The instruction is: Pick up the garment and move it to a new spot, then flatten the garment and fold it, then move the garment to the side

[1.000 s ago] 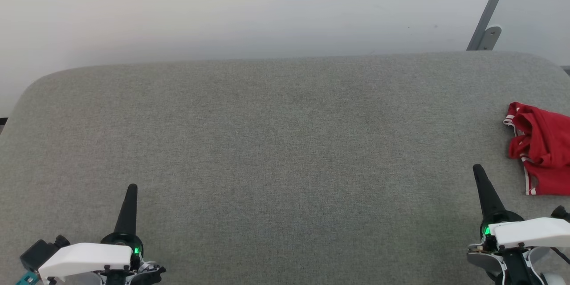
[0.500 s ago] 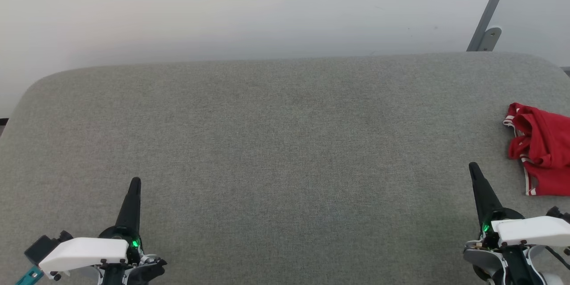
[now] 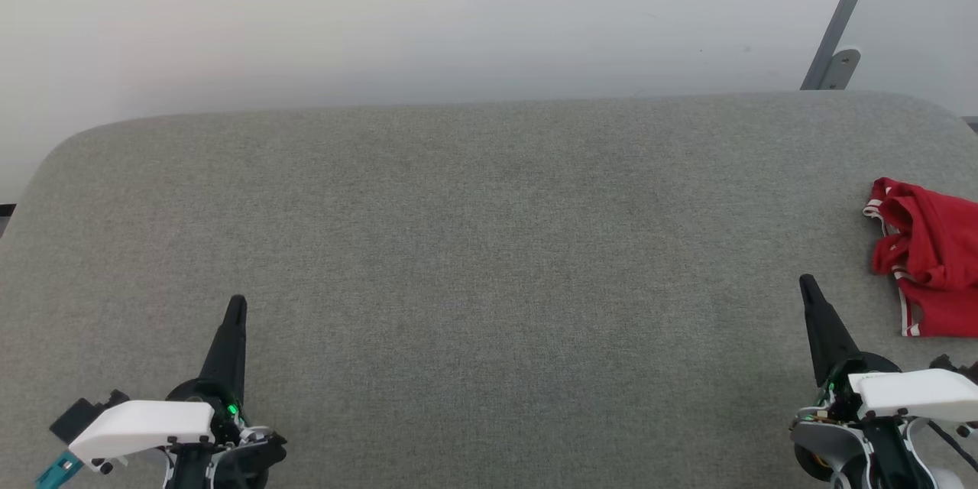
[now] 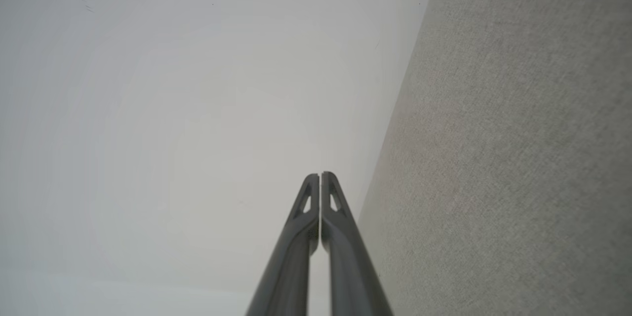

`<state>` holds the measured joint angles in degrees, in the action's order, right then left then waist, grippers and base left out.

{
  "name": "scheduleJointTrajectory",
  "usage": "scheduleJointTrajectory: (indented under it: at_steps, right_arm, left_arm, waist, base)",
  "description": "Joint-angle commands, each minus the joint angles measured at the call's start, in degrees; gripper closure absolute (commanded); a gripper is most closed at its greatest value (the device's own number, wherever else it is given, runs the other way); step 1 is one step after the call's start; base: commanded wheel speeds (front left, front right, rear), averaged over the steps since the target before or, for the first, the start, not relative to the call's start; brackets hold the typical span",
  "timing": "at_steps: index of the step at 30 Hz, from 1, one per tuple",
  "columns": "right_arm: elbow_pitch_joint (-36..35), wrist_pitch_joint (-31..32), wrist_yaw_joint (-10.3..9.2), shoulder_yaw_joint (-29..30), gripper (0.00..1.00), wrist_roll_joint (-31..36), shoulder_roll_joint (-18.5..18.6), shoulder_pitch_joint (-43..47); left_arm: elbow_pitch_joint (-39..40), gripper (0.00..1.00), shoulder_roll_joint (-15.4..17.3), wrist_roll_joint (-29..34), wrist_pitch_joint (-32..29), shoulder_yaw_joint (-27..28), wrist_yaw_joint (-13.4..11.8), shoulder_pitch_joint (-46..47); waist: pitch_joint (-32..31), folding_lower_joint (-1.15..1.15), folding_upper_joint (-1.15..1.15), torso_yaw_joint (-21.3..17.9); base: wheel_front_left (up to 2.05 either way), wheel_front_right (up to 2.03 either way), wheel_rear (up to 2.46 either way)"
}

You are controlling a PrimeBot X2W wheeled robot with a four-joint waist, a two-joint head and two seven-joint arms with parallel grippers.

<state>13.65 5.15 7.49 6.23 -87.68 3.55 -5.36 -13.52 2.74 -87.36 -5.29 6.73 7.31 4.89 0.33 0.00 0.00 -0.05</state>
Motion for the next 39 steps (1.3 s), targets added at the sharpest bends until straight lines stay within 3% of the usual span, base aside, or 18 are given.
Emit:
scheduleJointTrajectory:
  at_steps: [1,12,39]
  right_arm:
    - [0.1,0.6,0.00,0.2,1.00,-1.0,-0.3,-0.8]
    - [0.5,1.7,0.00,0.4,1.00,-4.9,-0.8,-1.1]
    - [0.4,1.6,0.00,0.3,1.00,-4.8,-0.8,-1.1]
  left_arm:
    - [-0.1,1.00,0.3,-1.2,-0.4,-0.1,0.3,1.0]
    - [-0.6,1.00,0.2,-5.1,-1.5,-0.2,0.3,1.8]
    - [-0.6,1.00,0.2,-5.1,-1.4,-0.2,0.3,1.7]
  waist:
    - [0.0,0.00,0.00,0.0]
    - [-0.1,0.00,0.00,0.0]
    - [-0.2,0.00,0.00,0.0]
  base:
    - [0.00,0.00,0.00]
    - [0.00,0.00,0.00]
    - [0.00,0.00,0.00]
